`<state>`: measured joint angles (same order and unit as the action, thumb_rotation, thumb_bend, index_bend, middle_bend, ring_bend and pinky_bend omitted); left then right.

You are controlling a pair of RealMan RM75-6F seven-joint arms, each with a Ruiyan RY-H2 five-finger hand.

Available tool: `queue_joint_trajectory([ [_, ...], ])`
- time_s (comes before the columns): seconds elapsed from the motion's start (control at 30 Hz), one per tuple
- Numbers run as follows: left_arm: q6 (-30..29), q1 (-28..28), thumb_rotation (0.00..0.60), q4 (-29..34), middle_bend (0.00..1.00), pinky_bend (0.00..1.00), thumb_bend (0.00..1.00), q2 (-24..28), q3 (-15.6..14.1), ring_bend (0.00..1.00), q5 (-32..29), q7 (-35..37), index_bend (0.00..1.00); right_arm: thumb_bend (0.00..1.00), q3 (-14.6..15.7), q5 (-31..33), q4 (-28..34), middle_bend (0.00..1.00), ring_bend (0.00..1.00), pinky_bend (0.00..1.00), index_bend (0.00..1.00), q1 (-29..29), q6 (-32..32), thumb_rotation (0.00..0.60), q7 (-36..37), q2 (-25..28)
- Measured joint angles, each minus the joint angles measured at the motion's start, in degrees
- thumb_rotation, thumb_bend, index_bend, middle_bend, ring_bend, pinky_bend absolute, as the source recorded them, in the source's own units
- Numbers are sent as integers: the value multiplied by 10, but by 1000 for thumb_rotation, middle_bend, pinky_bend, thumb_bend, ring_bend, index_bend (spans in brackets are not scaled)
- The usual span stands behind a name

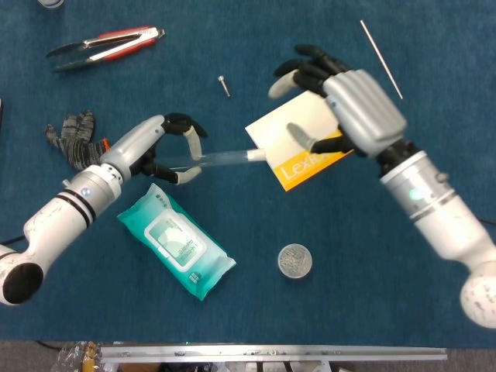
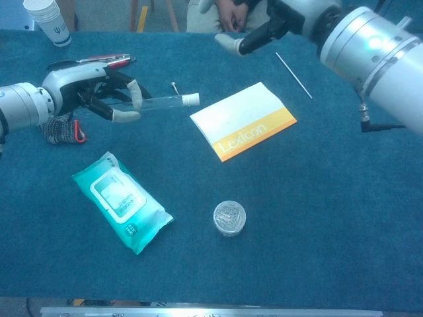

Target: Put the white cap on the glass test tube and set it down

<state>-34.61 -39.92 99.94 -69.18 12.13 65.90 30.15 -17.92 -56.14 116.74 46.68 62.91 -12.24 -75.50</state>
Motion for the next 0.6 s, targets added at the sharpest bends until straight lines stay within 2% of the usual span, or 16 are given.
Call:
queue_joint_trajectory([
  [0.3, -9, 1, 600, -65, 267, 140, 295, -37, -27, 89, 21, -35, 565, 320, -3, -9, 39, 261, 90, 189, 369, -32, 14, 600, 0, 82],
  [0.6, -37, 10, 600, -153, 263, 109, 295, -102, -49, 59, 47, -54, 560, 320, 7, -25, 63, 261, 90, 189, 369, -65, 19, 600, 14, 142],
])
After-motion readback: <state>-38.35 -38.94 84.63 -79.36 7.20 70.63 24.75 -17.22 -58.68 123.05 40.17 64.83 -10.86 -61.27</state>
